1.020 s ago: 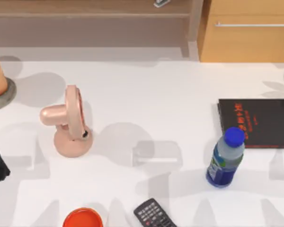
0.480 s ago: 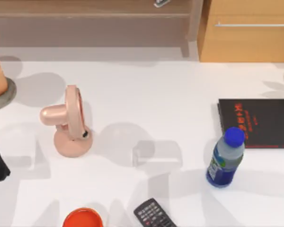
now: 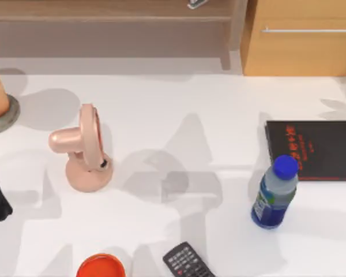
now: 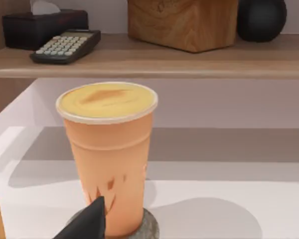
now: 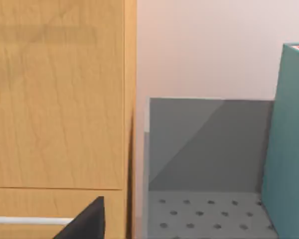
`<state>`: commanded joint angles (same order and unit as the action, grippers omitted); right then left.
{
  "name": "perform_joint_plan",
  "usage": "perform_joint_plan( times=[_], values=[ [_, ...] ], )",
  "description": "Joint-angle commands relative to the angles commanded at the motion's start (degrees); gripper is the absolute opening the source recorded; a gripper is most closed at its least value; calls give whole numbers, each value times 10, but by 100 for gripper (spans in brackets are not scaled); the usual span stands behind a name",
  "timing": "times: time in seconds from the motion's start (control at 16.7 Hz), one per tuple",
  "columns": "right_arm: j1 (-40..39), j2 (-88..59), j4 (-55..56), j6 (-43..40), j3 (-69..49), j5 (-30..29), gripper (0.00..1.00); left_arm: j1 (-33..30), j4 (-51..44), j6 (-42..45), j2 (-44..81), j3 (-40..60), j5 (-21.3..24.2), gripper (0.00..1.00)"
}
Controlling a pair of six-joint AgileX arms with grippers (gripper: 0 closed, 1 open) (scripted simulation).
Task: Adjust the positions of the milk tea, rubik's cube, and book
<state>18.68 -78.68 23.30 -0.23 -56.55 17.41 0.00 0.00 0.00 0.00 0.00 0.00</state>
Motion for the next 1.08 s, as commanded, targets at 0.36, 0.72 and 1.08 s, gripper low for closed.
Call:
perform_joint_plan(
  times=[0.36,0.72,1.08],
  values=[
    [65,-295,81,-2,-199,61,100,0,0,0,0,0,0,100],
    [86,-379,107,-2,-262,81,100,0,0,0,0,0,0,100],
    [81,-390,100,-2,-279,76,100,0,0,0,0,0,0,100]
  ],
)
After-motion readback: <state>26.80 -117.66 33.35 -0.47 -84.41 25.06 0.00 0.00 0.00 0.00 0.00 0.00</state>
